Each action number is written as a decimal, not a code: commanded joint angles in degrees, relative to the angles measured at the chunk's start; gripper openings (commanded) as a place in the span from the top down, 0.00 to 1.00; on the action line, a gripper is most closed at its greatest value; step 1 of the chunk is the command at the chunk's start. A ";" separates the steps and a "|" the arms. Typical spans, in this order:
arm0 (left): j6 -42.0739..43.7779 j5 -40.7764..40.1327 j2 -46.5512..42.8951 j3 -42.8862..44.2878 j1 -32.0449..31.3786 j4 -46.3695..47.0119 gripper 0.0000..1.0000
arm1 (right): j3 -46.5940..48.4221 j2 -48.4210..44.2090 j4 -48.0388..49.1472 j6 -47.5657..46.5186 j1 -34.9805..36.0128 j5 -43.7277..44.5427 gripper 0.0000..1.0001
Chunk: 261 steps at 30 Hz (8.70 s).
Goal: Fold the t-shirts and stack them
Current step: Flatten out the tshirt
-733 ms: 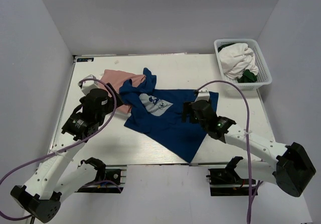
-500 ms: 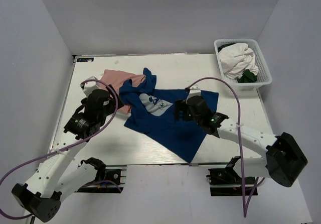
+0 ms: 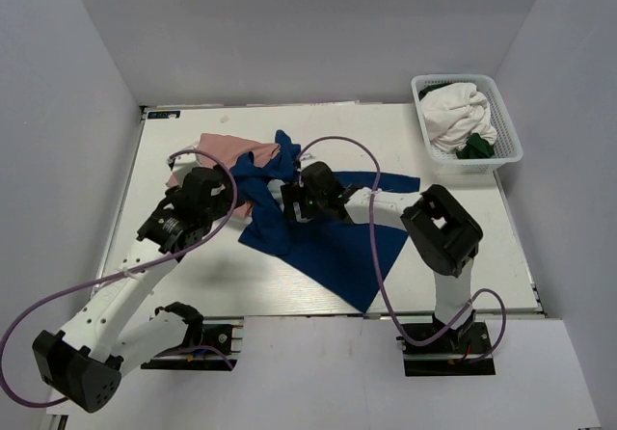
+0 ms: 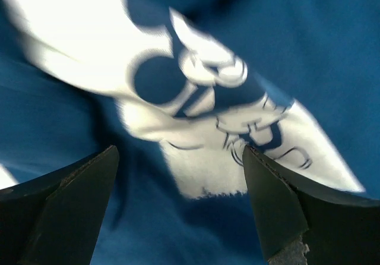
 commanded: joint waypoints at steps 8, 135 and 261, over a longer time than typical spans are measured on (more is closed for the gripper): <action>3.10 0.65 8.70 2.07 0.17 2.76 0.00 | -15.91 -9.38 -6.25 7.70 -1.65 4.18 0.10; 28.68 23.33 57.31 18.76 36.37 31.85 0.00 | -18.66 -32.08 -9.88 7.10 -15.63 -8.71 0.10; 23.57 -13.94 17.12 21.68 -6.50 25.34 1.00 | -11.80 -50.48 -8.21 -5.64 -47.71 -7.65 1.00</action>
